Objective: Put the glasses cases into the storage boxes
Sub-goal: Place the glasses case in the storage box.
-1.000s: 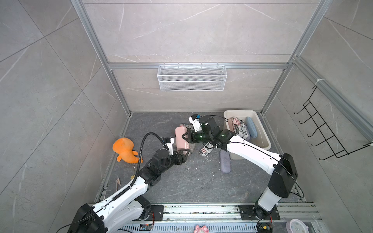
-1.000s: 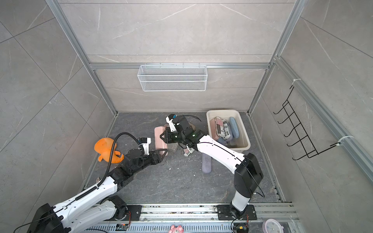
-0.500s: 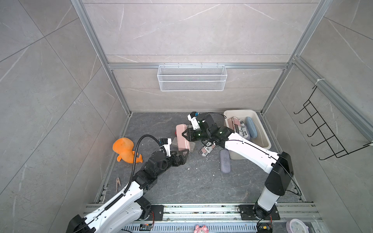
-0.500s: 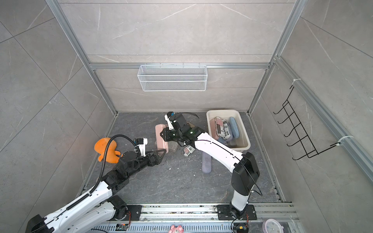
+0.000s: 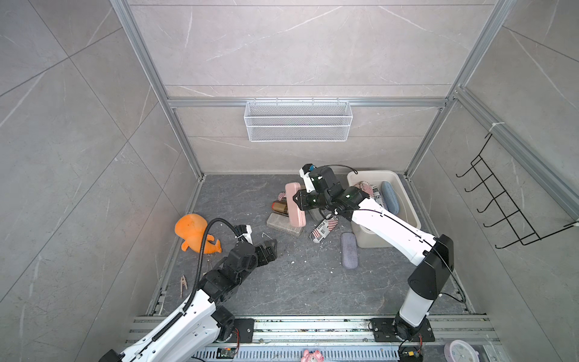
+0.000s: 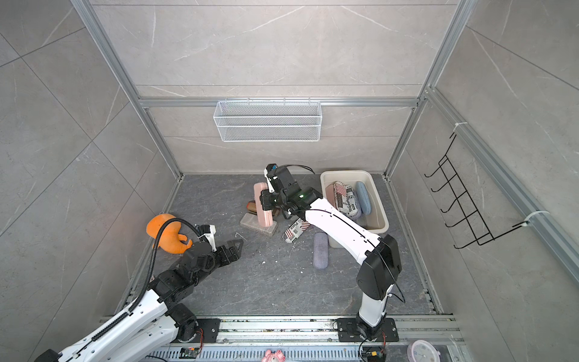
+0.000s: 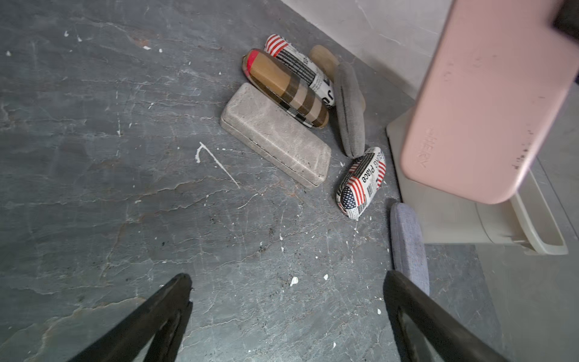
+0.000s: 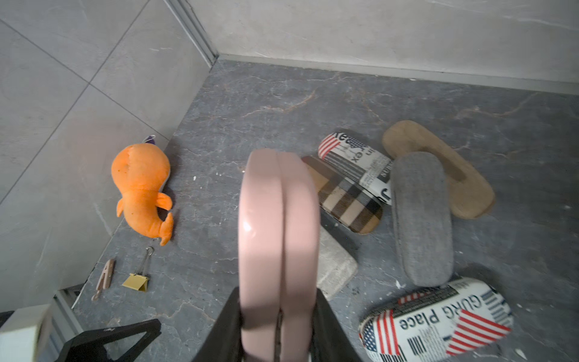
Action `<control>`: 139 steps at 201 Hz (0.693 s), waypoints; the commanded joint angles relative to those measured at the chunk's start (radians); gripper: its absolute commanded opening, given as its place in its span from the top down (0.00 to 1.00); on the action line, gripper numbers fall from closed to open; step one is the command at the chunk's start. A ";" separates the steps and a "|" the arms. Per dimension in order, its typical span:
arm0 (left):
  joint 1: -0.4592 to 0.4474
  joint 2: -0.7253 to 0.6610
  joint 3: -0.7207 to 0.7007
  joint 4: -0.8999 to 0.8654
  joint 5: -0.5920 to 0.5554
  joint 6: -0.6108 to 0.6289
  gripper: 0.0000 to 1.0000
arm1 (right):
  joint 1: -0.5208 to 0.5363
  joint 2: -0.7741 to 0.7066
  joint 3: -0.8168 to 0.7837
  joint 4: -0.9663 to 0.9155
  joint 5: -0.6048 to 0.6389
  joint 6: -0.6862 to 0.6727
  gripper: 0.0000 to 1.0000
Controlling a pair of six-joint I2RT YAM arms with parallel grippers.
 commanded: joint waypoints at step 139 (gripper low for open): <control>0.000 0.357 0.066 0.170 0.023 0.027 0.02 | -0.395 -0.420 -0.224 -0.171 0.370 -0.131 0.76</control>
